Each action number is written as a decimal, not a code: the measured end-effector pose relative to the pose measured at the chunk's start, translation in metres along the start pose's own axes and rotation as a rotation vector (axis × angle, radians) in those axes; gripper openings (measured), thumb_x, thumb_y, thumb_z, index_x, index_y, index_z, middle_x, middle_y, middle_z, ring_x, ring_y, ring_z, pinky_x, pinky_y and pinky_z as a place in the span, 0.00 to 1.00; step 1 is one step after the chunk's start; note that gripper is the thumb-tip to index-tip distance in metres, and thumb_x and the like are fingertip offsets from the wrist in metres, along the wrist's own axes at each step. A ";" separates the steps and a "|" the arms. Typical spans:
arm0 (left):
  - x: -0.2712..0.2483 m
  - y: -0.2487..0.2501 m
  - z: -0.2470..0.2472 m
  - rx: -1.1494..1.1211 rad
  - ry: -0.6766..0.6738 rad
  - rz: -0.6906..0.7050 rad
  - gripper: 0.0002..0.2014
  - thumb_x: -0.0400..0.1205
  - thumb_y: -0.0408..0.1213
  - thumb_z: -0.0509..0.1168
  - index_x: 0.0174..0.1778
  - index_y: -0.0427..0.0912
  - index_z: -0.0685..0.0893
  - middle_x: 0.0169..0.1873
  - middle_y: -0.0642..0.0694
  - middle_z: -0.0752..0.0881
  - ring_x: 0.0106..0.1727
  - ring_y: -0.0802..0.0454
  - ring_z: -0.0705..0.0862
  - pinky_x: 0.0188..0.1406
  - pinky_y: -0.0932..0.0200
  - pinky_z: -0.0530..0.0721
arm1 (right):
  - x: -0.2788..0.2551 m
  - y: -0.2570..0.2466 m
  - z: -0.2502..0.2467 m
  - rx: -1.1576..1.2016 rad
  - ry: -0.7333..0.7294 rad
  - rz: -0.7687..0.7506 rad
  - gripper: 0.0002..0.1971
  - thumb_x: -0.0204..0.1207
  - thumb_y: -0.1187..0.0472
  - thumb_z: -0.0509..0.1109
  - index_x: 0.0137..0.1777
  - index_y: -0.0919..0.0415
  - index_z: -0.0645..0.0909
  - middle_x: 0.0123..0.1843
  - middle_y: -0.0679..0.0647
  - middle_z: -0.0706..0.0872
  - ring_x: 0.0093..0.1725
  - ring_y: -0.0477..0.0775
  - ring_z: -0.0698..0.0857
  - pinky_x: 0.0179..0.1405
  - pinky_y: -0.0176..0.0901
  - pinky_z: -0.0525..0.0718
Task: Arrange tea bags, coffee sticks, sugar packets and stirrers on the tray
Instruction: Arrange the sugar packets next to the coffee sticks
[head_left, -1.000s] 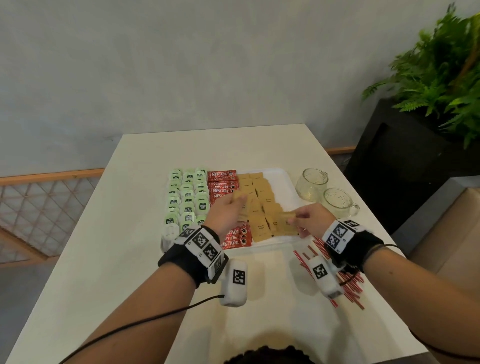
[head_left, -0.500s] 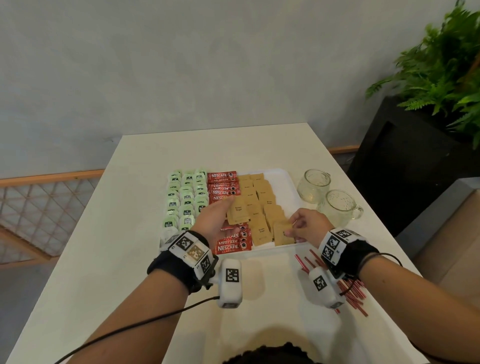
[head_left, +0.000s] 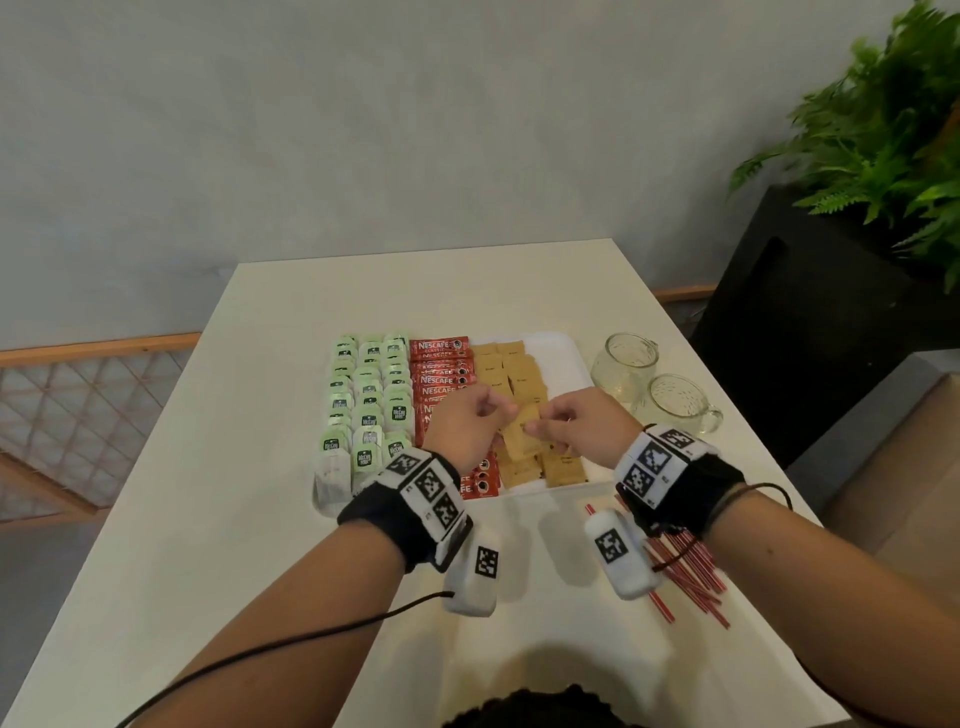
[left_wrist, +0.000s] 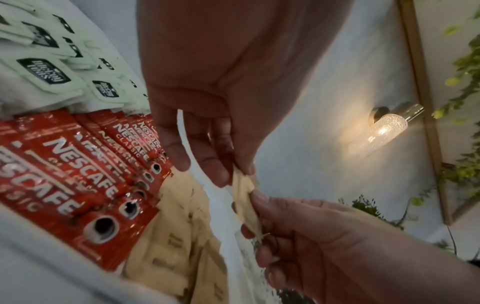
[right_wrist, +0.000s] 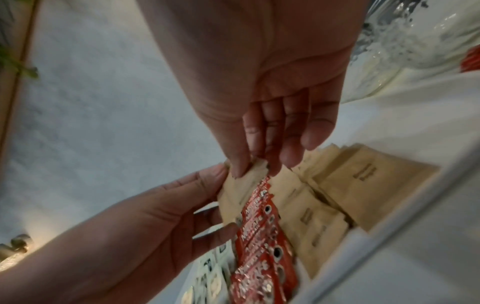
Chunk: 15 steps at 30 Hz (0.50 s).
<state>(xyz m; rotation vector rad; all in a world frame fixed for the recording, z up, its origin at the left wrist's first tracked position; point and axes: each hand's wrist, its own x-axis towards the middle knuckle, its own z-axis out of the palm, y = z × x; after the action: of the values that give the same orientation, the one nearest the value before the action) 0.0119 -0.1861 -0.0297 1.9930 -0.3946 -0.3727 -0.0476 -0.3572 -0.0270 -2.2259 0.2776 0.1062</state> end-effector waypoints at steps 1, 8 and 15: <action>0.000 -0.003 0.002 0.045 -0.022 0.010 0.04 0.83 0.42 0.69 0.43 0.48 0.85 0.41 0.51 0.89 0.37 0.54 0.87 0.47 0.52 0.88 | -0.001 0.004 0.003 -0.017 -0.006 0.021 0.16 0.73 0.49 0.76 0.30 0.58 0.83 0.26 0.50 0.83 0.27 0.44 0.79 0.36 0.42 0.79; 0.005 -0.011 0.004 0.603 -0.018 0.056 0.05 0.78 0.47 0.69 0.46 0.60 0.80 0.45 0.59 0.87 0.52 0.56 0.85 0.66 0.47 0.74 | -0.005 0.027 0.028 -0.078 0.046 0.162 0.11 0.67 0.52 0.81 0.35 0.58 0.85 0.33 0.49 0.85 0.35 0.49 0.81 0.42 0.44 0.82; 0.007 -0.008 0.015 1.000 -0.082 0.193 0.16 0.78 0.48 0.69 0.61 0.57 0.80 0.65 0.50 0.78 0.71 0.46 0.70 0.70 0.45 0.65 | -0.001 0.028 0.030 -0.134 0.067 0.158 0.12 0.66 0.52 0.82 0.32 0.54 0.83 0.31 0.47 0.85 0.33 0.47 0.82 0.34 0.37 0.78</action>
<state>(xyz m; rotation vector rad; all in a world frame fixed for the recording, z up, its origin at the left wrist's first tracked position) 0.0130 -0.1980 -0.0439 2.8683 -0.9505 -0.1269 -0.0548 -0.3498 -0.0669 -2.3411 0.4964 0.1388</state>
